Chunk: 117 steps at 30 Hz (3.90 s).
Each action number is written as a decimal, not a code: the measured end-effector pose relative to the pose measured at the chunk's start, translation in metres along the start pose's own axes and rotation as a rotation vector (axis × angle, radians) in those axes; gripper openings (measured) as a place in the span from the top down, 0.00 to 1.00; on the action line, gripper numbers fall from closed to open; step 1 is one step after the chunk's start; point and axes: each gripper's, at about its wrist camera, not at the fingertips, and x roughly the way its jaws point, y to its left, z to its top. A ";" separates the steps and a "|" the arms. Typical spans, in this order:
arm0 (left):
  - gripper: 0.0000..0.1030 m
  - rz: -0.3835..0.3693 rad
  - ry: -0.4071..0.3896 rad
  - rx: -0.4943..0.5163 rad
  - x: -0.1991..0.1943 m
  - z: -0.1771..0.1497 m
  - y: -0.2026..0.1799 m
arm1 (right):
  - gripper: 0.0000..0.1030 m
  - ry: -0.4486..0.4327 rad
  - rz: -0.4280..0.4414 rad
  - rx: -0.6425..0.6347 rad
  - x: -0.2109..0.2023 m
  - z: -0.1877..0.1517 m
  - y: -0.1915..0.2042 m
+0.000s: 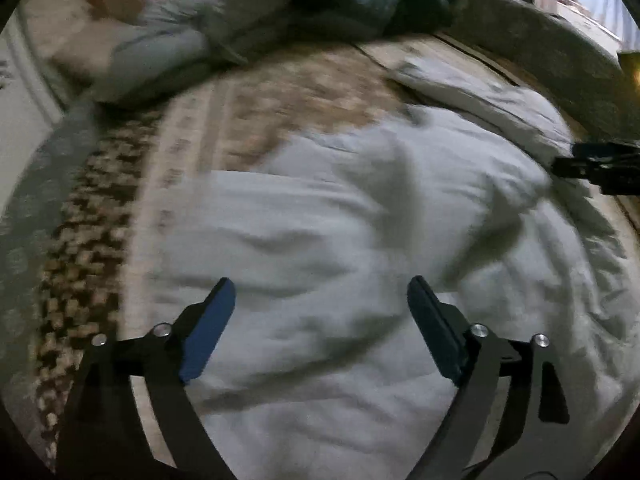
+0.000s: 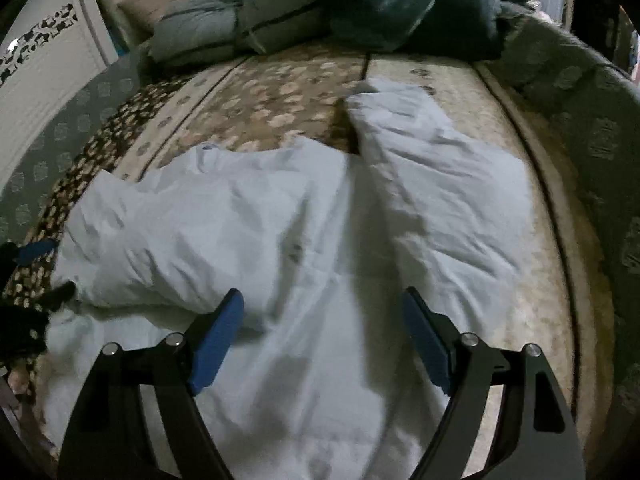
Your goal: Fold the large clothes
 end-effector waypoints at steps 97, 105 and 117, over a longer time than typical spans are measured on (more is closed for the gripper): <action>0.86 0.013 0.256 -0.156 0.155 0.022 0.041 | 0.49 0.112 -0.139 -0.099 0.095 0.004 -0.010; 0.87 0.057 0.268 -0.106 0.155 0.023 0.033 | 0.48 0.130 -0.114 -0.120 0.090 0.008 -0.010; 0.15 -0.051 0.020 -0.196 0.053 0.049 0.037 | 0.25 -0.021 -0.214 -0.030 0.020 0.030 -0.066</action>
